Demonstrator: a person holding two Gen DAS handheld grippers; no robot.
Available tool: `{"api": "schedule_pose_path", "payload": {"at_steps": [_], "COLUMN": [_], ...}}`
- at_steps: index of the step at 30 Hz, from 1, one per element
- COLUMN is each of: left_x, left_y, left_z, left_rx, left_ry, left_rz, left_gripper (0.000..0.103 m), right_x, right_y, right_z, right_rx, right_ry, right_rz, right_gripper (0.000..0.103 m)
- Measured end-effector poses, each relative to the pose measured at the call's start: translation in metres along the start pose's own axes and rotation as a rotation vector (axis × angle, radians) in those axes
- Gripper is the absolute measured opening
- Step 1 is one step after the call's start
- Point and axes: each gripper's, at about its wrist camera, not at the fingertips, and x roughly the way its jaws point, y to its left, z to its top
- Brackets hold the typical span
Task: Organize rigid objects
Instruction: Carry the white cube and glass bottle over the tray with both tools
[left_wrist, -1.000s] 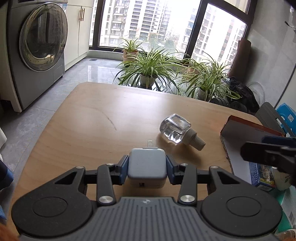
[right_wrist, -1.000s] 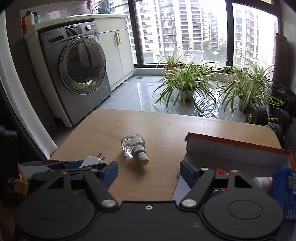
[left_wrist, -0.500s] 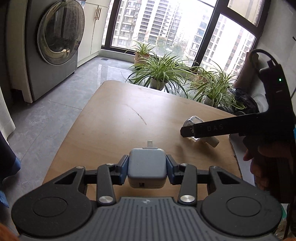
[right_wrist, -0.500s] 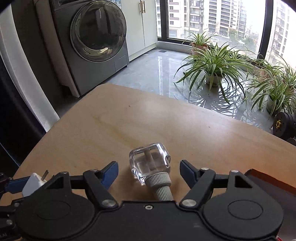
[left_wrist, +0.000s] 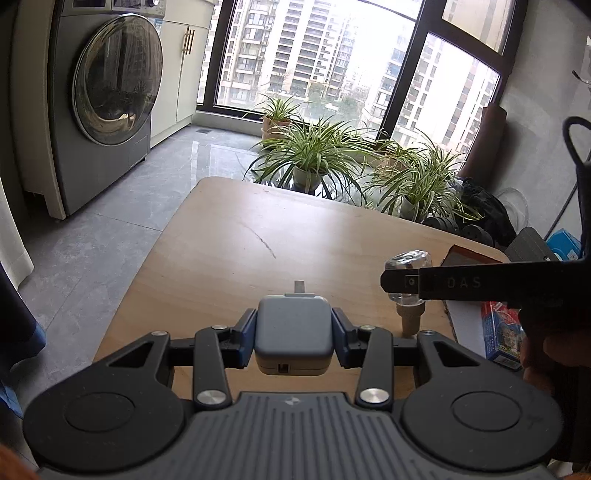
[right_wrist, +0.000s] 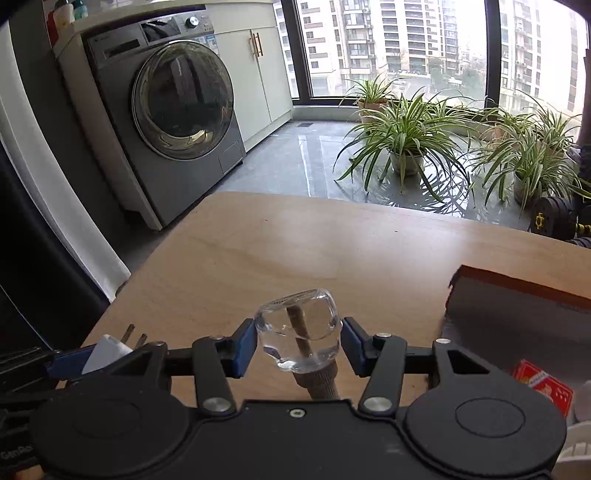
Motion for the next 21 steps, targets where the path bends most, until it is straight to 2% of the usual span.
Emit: {"api": "schedule_pose_path", "payload": {"at_steps": [5,8,13,21], "left_x": [-0.024,-0.036,-0.056,-0.076], "left_y": [-0.02,-0.032,-0.059,-0.109], "left_z": [-0.005,-0.011,-0.022,-0.038], "left_rx": [0.027,0.038,0.081,0.155], "left_ry": [-0.023,-0.029,-0.039,-0.055], "left_rz": [-0.03,-0.053,-0.102,-0.195], "left_gripper": [0.042,0.042,0.042,0.042], "right_x": [-0.062,-0.101,-0.154,-0.232], "right_y": [0.004,0.001,-0.002,-0.035], "right_z": [-0.022,-0.039,-0.067,-0.111], "right_rx": [0.003,0.054,0.062,0.156], "right_ry": [-0.069,-0.119,-0.158,-0.228], "right_rz": [-0.05,-0.069,-0.137,-0.232], "right_gripper": [0.061,0.061,0.061,0.061]}}
